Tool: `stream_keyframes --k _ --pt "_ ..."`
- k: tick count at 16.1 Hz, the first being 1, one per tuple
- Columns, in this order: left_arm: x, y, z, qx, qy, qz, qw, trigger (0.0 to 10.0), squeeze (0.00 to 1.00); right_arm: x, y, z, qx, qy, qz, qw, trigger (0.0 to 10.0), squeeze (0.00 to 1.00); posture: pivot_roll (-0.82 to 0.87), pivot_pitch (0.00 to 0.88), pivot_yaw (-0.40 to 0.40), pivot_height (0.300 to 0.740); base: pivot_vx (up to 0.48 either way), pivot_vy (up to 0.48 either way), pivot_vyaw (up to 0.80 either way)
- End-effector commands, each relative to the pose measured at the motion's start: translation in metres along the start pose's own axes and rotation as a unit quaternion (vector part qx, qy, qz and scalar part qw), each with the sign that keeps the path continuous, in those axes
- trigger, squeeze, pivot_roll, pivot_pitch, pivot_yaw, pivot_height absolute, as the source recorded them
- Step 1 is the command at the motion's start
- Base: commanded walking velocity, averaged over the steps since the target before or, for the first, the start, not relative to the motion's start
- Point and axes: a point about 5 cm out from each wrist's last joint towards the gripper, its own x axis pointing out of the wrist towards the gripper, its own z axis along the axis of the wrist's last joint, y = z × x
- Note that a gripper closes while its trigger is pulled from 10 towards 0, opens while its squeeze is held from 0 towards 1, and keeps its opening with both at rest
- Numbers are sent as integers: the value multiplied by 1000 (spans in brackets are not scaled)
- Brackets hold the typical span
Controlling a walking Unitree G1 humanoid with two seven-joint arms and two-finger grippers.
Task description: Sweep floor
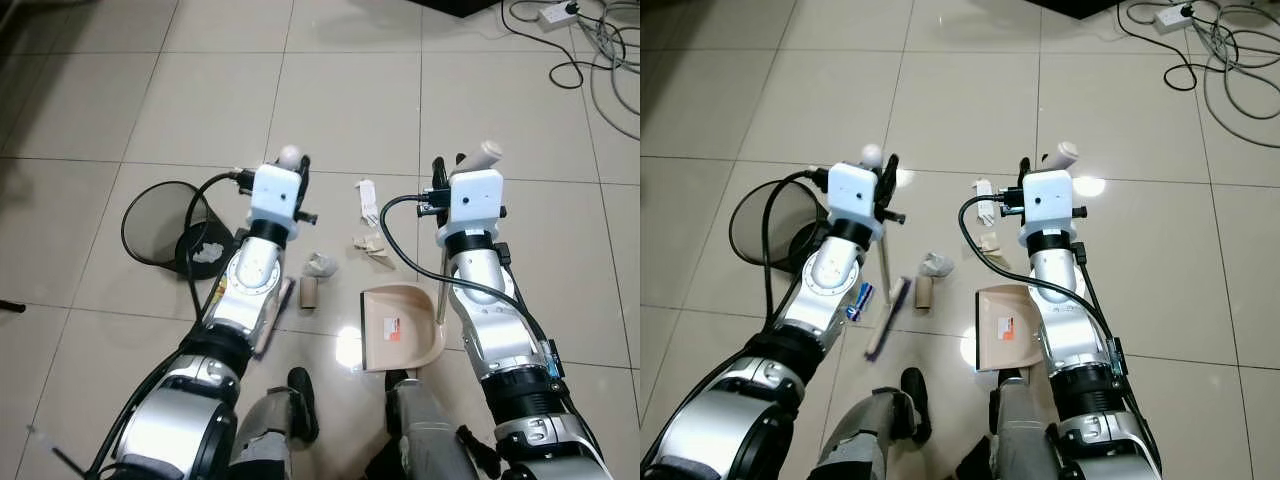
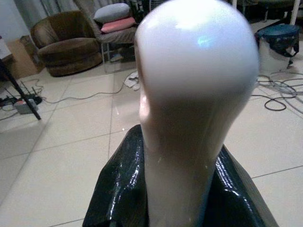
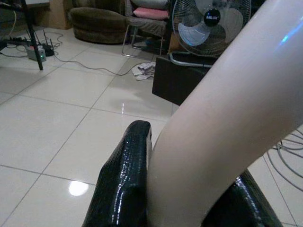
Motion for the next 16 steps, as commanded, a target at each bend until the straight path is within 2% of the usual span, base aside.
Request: stream_keyframes --k 1,3,7,9,12,14,16 --pt "-3 -5 -3 -13 1 -1 1000 10000 0 -4 4 -6 9 11 3 1000 10000 0 -67 426 148 740 0 0 0" --pt "-2 -16 -1 -30 -3 -11 999 10000 0 -2 3 -5 6 3 2 1000 10000 0 -72 423 148 740 0 0 0" --pt "-4 -33 1 -79 -7 -28 996 10000 0 -6 17 -9 7 8 24 1000 10000 0 -64 410 150 740 0 0 0" --pt "-10 -40 5 -131 -14 -32 991 10000 0 -10 25 -12 13 17 31 999 10000 0 -54 399 156 740 0 0 0" --pt "-20 -36 20 -162 -48 -48 984 10000 0 -10 23 -18 16 27 29 999 10000 0 -42 373 156 740 0 0 0" --pt "-31 -22 33 -161 -65 -65 983 10000 0 -8 18 -21 16 32 23 999 10000 0 -32 347 151 740 0 0 0" --pt "-33 -11 42 -162 -73 -62 982 10000 0 -7 14 -24 15 36 20 999 10000 0 -23 327 146 740 0 0 0"
